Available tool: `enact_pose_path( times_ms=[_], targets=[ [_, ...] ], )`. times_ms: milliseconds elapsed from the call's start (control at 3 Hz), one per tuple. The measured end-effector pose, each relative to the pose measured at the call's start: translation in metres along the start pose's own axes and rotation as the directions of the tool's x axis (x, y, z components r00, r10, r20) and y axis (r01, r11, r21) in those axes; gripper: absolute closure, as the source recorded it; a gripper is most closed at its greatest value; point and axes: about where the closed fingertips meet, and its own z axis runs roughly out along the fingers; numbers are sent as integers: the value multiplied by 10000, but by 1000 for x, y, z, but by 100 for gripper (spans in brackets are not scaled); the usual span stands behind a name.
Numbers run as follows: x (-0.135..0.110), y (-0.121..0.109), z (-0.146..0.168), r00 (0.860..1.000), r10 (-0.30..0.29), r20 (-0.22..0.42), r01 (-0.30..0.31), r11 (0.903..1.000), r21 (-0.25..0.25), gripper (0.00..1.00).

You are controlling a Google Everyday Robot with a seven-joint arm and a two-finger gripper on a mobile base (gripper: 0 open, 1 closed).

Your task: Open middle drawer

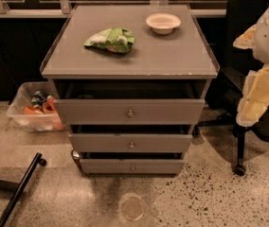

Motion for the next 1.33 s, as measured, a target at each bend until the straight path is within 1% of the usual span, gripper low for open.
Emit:
enact_pose_path(
  times_ms=[333,667,1000,1333],
  targets=[
    [-1,-1,-1,9999,19,101,-20,10000,38,0],
    [-6,1,27,9984,537,182,-536,9985,-51,0],
    [-11,15,72,9847,1559,783,-1541,9877,-280,0],
    [-15,49,115,9426,2937,1593,-2859,9557,-699,0]
  ],
)
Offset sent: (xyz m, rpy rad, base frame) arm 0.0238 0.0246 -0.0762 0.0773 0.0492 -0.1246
